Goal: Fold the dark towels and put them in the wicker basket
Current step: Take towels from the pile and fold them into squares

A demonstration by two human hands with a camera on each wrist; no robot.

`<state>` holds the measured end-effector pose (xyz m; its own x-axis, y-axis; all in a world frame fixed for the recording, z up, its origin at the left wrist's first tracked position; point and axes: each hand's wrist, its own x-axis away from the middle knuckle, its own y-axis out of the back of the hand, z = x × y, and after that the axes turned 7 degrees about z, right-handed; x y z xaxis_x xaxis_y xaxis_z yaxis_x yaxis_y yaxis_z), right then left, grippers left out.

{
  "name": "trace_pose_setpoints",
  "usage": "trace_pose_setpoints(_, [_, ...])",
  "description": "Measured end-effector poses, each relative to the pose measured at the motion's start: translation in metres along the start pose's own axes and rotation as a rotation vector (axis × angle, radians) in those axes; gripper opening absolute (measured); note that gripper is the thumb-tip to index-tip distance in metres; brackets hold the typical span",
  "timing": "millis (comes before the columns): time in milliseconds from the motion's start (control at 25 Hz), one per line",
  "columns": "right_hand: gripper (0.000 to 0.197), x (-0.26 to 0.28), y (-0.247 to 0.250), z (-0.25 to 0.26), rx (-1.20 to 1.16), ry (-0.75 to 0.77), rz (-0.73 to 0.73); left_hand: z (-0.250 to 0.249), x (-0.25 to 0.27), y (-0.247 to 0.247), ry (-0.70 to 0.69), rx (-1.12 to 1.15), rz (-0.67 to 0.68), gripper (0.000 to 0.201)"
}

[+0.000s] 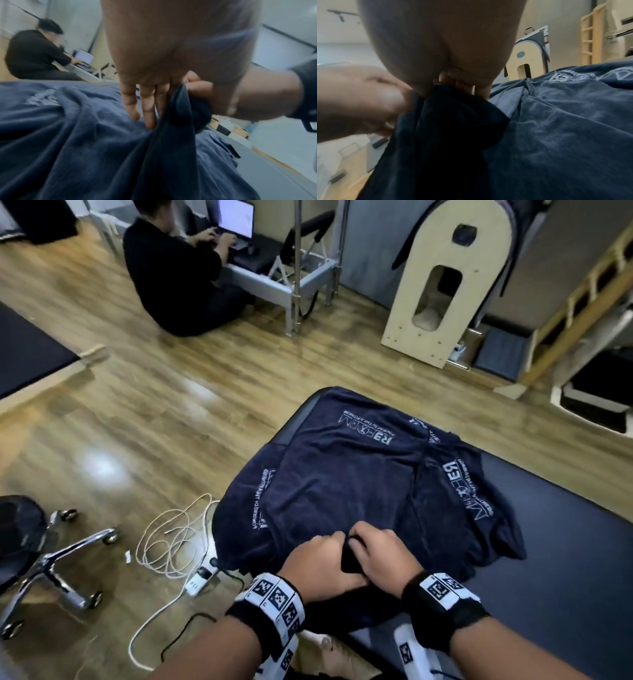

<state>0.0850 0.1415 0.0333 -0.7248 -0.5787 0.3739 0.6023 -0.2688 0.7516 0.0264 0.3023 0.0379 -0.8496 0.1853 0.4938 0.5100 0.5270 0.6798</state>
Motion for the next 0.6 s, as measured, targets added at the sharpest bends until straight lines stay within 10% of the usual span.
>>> trace_pose_setpoints(360, [0.039,0.068,0.036,-0.033,-0.068,-0.261,-0.135,-0.007,-0.044,0.024,-0.218,-0.093,-0.049,0.013])
trace_pose_setpoints(600, [0.016,0.123,0.034,-0.086,-0.004,-0.483,-0.132,-0.041,-0.057,0.022,-0.219,-0.098,0.007,0.012])
